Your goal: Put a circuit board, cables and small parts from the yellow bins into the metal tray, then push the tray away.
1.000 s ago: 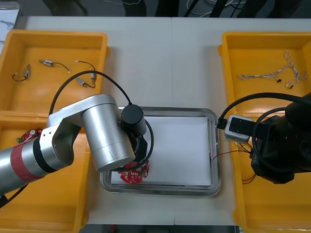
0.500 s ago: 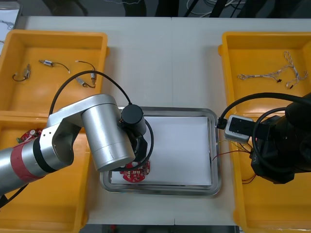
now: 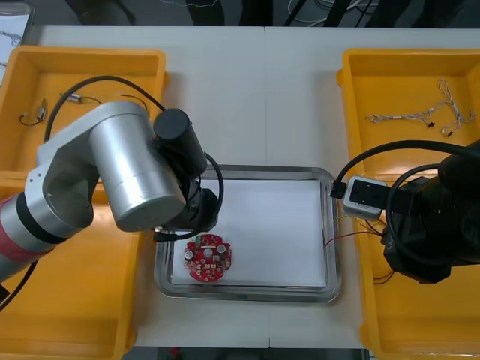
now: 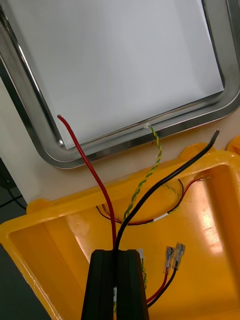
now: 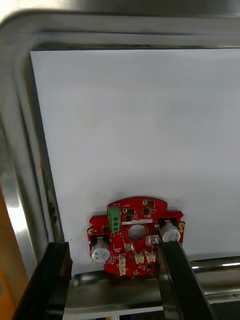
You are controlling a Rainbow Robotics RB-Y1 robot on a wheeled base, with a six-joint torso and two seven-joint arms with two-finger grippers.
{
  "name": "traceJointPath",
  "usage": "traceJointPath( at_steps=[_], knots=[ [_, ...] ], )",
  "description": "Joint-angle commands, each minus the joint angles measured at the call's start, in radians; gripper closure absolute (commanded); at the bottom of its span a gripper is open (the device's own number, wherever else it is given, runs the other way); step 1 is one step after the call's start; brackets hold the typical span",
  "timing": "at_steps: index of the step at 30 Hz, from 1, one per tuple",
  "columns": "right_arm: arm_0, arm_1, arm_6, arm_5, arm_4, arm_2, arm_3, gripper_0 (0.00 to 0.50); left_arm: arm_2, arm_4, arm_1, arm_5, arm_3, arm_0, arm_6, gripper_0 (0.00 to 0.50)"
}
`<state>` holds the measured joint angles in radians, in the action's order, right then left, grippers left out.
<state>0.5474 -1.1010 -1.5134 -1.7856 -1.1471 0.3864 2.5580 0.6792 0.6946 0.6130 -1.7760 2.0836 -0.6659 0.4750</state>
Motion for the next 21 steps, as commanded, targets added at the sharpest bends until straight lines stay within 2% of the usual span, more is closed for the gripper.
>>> traceJointPath(
  at_steps=[1,6,14,21],
  knots=[
    [0.094,0.016,0.038,-0.006,0.006,0.088,0.007,0.5,-0.113,0.071,0.082,-0.076,0.085,-0.034,-0.029,0.0],
    [0.14,0.052,0.045,-0.006,0.04,0.166,-0.015,0.5,-0.202,0.129,0.119,-0.144,0.105,-0.034,-0.022,0.0],
    [0.23,0.167,0.053,-0.006,0.095,0.295,-0.105,0.5,-0.305,0.163,0.172,-0.144,0.104,-0.032,-0.002,0.0],
    [0.267,0.265,0.036,-0.005,0.201,0.39,-0.188,0.5,-0.369,0.187,0.218,-0.144,0.058,-0.032,0.06,0.0]
  ],
)
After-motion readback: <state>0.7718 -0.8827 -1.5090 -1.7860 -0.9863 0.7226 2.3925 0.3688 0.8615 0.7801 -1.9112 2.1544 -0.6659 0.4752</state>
